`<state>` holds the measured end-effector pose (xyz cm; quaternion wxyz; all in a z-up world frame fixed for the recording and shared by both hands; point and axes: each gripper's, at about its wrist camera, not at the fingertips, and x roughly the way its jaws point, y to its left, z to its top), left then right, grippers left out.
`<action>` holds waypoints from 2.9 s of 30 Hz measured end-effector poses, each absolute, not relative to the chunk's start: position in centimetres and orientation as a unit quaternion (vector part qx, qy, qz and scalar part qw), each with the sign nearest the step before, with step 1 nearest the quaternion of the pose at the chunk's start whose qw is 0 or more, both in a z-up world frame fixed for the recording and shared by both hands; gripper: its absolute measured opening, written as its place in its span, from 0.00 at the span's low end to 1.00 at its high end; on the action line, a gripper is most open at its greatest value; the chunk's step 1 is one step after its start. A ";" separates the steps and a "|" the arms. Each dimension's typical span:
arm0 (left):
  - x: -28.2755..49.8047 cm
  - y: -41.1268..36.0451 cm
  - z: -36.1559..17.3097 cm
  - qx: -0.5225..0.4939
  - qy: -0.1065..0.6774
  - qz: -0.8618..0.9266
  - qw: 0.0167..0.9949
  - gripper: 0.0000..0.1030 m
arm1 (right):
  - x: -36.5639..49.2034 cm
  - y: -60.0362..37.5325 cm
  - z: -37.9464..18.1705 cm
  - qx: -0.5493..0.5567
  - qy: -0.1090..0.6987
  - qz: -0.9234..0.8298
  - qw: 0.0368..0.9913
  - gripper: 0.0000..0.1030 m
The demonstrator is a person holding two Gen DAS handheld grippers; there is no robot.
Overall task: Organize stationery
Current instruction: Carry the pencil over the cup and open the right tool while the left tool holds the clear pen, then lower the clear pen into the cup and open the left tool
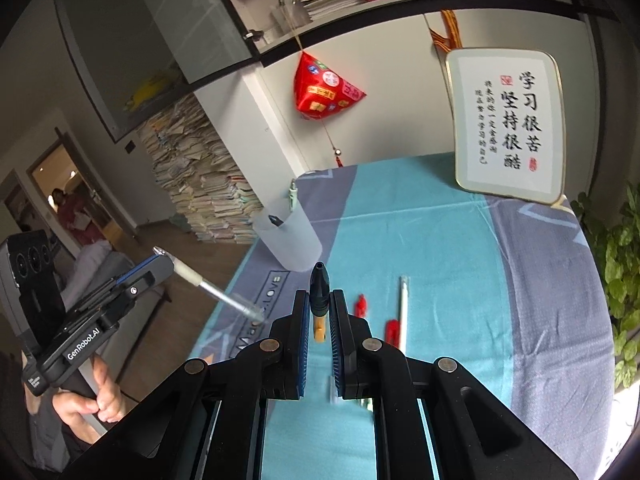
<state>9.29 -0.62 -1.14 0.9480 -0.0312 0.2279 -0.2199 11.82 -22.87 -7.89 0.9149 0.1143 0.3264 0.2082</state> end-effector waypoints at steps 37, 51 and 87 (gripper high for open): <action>14.6 2.3 -15.8 0.003 0.380 -0.149 0.913 0.54 | 25.8 -9.8 -7.5 0.018 0.320 0.197 0.926 0.35; 14.7 2.8 -14.6 -0.006 0.370 -0.177 0.912 0.08 | 20.1 -15.3 -8.3 0.067 0.303 0.195 0.930 0.46; 18.7 1.8 -3.9 0.067 0.343 -0.160 0.923 0.80 | 14.4 -24.9 -16.0 0.097 0.360 0.094 0.923 0.73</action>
